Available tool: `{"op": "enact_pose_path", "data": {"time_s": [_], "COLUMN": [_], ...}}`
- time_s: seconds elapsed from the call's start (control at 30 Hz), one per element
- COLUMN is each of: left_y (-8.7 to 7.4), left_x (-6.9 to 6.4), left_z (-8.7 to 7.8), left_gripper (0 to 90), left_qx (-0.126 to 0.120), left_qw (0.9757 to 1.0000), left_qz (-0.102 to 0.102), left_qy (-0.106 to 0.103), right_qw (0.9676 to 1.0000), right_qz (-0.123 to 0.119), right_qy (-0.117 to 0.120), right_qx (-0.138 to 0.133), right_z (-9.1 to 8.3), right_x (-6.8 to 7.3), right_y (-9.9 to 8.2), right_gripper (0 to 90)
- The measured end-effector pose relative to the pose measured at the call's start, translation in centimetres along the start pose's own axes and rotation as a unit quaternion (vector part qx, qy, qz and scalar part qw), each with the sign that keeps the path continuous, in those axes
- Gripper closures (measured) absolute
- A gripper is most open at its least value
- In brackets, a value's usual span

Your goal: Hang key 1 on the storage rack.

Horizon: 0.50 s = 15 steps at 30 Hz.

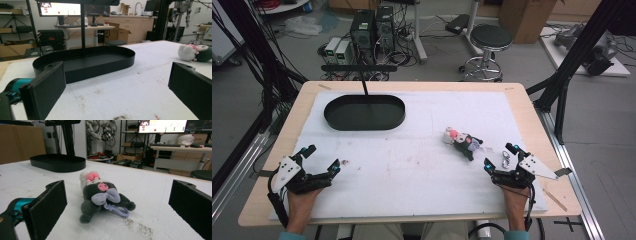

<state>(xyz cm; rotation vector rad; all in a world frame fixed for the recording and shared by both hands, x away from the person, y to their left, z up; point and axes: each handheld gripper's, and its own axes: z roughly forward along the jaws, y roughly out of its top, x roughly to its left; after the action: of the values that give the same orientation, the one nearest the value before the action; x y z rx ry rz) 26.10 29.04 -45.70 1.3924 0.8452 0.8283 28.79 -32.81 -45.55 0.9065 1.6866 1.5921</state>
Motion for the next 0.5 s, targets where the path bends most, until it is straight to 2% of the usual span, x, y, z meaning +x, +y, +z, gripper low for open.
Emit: {"op": "enact_pose_path", "data": {"time_s": [0.5], "left_y": [0.02], "left_x": [-0.01], "left_z": [0.01], "left_gripper": [1.7], "left_qx": [0.002], "left_qw": [1.0000], "left_qz": [-0.001], "left_qy": [0.002], "right_qw": [0.9999], "right_qz": [0.009], "right_qy": [-0.006], "right_qx": [0.001], "right_z": [-0.07], "right_x": [0.01], "right_y": [0.01], "right_gripper": [0.7]}}
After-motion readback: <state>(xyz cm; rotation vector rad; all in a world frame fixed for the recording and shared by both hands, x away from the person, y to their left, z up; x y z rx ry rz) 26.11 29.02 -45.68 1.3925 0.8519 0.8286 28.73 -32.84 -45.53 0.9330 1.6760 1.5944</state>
